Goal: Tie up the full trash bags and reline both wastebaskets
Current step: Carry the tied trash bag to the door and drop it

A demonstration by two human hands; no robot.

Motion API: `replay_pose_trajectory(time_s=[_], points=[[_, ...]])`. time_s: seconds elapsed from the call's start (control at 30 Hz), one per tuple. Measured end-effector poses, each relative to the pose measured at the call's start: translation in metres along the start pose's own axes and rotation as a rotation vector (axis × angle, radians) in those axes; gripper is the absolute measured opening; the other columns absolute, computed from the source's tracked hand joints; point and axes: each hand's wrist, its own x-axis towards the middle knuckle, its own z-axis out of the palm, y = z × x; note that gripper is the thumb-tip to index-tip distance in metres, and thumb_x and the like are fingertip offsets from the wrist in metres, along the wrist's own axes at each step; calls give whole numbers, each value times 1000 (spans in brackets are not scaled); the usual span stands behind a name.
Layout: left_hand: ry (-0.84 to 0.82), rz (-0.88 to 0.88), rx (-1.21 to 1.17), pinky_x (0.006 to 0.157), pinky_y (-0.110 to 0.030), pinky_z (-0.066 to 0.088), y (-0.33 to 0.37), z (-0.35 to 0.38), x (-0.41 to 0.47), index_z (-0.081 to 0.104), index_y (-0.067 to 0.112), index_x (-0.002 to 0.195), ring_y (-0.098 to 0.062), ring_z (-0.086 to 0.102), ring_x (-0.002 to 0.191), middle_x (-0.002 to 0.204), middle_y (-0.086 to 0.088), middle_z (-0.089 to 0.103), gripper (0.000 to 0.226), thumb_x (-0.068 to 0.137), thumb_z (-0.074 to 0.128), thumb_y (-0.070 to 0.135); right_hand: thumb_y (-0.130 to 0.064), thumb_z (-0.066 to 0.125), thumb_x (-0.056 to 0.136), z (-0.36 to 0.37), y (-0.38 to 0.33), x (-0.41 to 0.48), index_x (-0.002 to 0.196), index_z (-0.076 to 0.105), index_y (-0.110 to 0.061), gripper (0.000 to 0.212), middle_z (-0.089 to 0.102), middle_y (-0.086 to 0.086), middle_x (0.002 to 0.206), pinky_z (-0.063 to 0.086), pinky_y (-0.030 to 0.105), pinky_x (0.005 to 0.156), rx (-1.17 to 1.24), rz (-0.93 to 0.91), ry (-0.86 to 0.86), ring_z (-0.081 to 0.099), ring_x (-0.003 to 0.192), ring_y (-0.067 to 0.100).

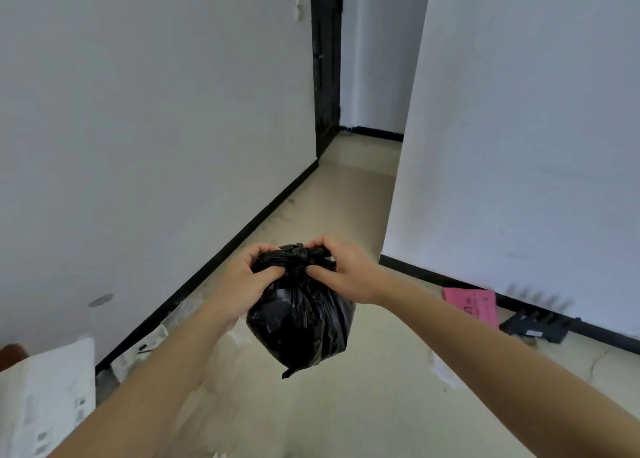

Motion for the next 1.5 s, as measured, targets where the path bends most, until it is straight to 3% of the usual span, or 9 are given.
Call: replay_pose_trajectory(time_s=[0.33,0.53,0.77,0.87,0.97,1.03,1.2,1.4,1.5], points=[[-105,64,79,90,-37,55,12,-47,306,70,24,98,-14,69,93,97,3,73,20,83,74,11,-36,63,92,-31,91,266,125,54,-28,35,66,-6,116,52,43,93,54,95,91,62,108,15],[-197,113,131,88,-38,56,14,-8,485,69,25,96,-15,69,91,96,2,73,17,84,72,13,-39,62,93,-74,191,388,126,54,-27,36,67,-7,113,54,41,90,58,151,163,64,105,12],[-187,3,124,86,-39,57,-1,45,694,70,17,95,-25,69,94,95,-4,73,14,82,76,13,-39,63,94,-121,333,544,124,56,-27,33,69,-3,110,52,39,89,62,209,143,65,95,16],[-151,19,151,84,-38,54,15,47,778,70,14,93,-24,69,90,92,-5,73,14,82,77,13,-38,64,95,-157,366,622,121,58,-23,31,69,-3,108,51,34,86,46,184,123,64,89,14],[-107,31,160,77,-23,52,24,43,851,71,14,93,-6,67,80,87,1,73,13,82,78,13,-35,64,95,-181,395,695,118,60,-20,27,66,-9,100,44,15,76,25,150,97,56,76,-5],[-86,-4,139,74,-21,51,24,42,903,72,18,91,-3,67,77,84,5,74,11,82,77,15,-34,65,95,-196,420,745,116,60,-19,25,65,-10,100,40,7,73,17,160,90,56,78,-6],[-18,-115,-11,73,-29,53,7,57,1053,73,14,91,-16,69,78,85,-5,74,9,83,76,11,-37,65,94,-222,507,867,108,58,-30,18,67,-5,104,54,36,82,50,202,108,64,91,15],[-36,-157,-6,80,-32,54,-9,88,1244,71,8,92,-14,68,76,86,-4,74,8,84,74,8,-34,68,92,-256,604,1018,101,56,-31,15,67,-6,99,53,42,83,47,279,68,65,89,18],[-78,-131,82,65,-43,55,3,97,1318,70,9,91,-26,67,67,82,-4,74,6,86,72,12,-31,69,92,-285,636,1077,104,58,-31,17,67,-10,103,53,36,85,41,308,56,64,92,13]])
